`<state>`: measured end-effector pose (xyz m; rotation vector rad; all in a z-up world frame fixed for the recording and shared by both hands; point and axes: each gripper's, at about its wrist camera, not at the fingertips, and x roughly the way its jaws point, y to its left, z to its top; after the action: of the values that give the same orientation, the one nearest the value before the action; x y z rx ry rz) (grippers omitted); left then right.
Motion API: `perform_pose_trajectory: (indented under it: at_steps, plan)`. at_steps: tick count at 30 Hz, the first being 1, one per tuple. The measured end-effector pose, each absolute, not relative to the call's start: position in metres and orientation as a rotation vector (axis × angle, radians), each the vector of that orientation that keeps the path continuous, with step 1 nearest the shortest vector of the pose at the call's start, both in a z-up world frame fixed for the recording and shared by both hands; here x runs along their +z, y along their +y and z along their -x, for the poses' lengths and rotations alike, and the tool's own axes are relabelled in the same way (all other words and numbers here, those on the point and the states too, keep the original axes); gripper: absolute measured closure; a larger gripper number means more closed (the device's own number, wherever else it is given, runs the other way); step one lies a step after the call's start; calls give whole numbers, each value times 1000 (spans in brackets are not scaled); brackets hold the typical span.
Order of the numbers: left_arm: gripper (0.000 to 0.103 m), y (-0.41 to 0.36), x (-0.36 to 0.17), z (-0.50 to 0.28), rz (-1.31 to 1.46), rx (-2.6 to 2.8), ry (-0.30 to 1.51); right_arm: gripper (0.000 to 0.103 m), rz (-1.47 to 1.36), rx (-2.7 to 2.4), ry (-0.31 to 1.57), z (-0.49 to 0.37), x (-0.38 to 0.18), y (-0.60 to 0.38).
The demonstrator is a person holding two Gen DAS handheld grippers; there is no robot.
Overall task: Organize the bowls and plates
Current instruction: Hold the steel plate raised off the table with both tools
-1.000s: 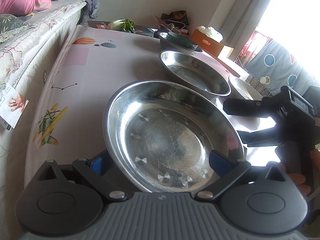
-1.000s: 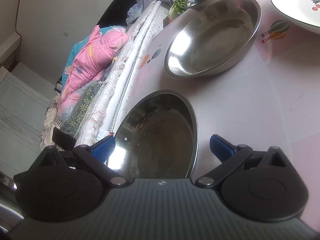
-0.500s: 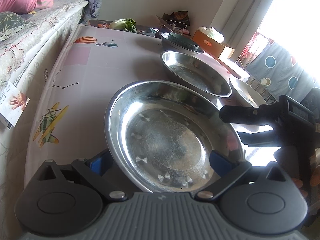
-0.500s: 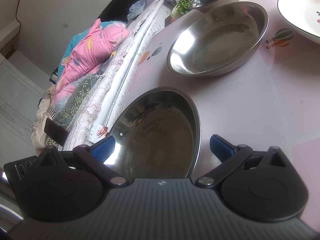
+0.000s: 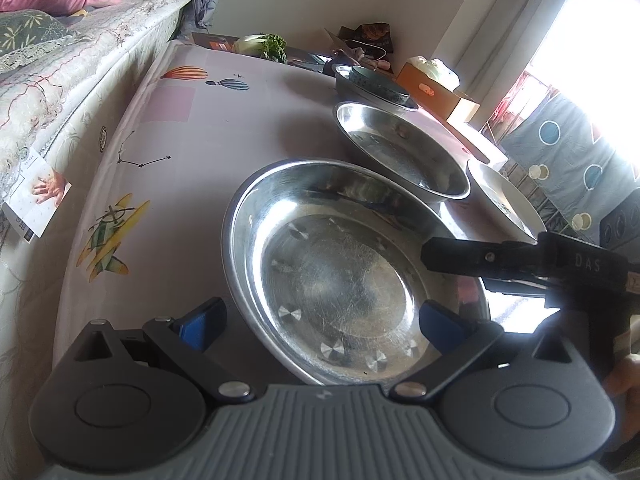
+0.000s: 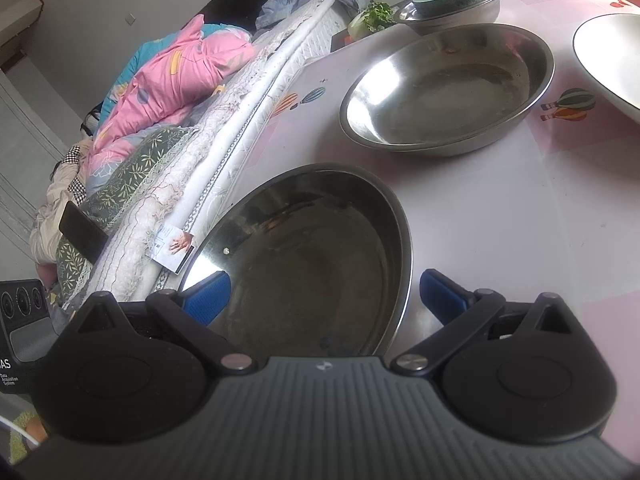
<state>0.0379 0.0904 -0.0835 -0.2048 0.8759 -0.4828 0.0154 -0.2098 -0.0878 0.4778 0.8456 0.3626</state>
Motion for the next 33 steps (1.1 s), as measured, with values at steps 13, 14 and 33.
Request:
perform_pose_trajectory:
  at_steps: [13,14,33]
  plan:
    - [0,93,-83,-40,247,-474,886,1,-523,350,828,-13,-90,-214]
    - [0,93,-83,-41,248,-476,891,1,-521,349,827,-12,-90,-214]
    - [28,89,-78,-38,51,-344,841,58,-310,176,787,1,-83,-211]
